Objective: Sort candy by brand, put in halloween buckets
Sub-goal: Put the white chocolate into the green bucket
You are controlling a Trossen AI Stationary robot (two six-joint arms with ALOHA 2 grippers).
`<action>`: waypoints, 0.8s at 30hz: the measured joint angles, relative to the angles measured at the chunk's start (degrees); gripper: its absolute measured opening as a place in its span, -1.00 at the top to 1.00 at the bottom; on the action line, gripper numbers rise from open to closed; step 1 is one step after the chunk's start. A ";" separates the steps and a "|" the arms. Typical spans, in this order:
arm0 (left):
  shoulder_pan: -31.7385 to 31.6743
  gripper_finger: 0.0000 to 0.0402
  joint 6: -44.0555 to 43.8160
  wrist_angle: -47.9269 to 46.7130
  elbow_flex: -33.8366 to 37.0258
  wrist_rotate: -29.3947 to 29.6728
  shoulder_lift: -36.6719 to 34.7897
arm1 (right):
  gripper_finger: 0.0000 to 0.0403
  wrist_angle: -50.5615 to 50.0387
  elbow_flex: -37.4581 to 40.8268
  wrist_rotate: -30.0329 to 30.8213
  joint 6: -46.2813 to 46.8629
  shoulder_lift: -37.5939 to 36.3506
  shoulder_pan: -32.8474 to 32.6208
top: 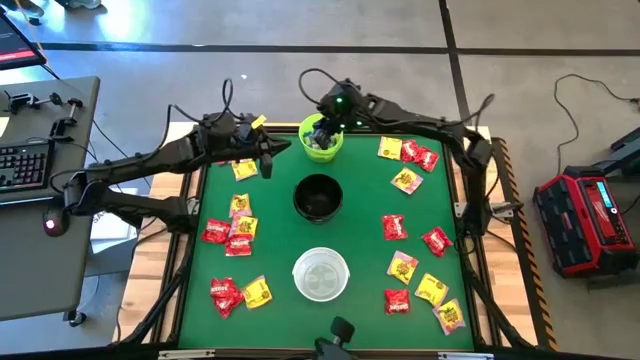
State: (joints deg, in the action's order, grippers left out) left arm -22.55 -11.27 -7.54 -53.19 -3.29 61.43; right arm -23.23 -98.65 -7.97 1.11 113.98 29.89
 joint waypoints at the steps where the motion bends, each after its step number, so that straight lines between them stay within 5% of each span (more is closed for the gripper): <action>1: 0.00 1.00 0.00 -0.41 0.00 0.25 -0.27 | 1.00 -0.23 -0.90 0.18 0.10 1.16 0.00; 17: 0.07 1.00 -0.68 -4.52 0.00 2.47 -1.55 | 0.97 -1.83 -2.93 1.80 -0.04 8.39 0.11; 24: 0.07 1.00 -1.70 -5.64 0.00 2.54 -1.55 | 0.56 -2.61 -2.93 1.80 -1.38 8.50 0.11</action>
State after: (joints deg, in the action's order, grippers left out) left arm -22.48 -12.97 -13.18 -53.19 -0.75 59.88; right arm -25.85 -101.58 -6.17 -0.26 122.48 30.00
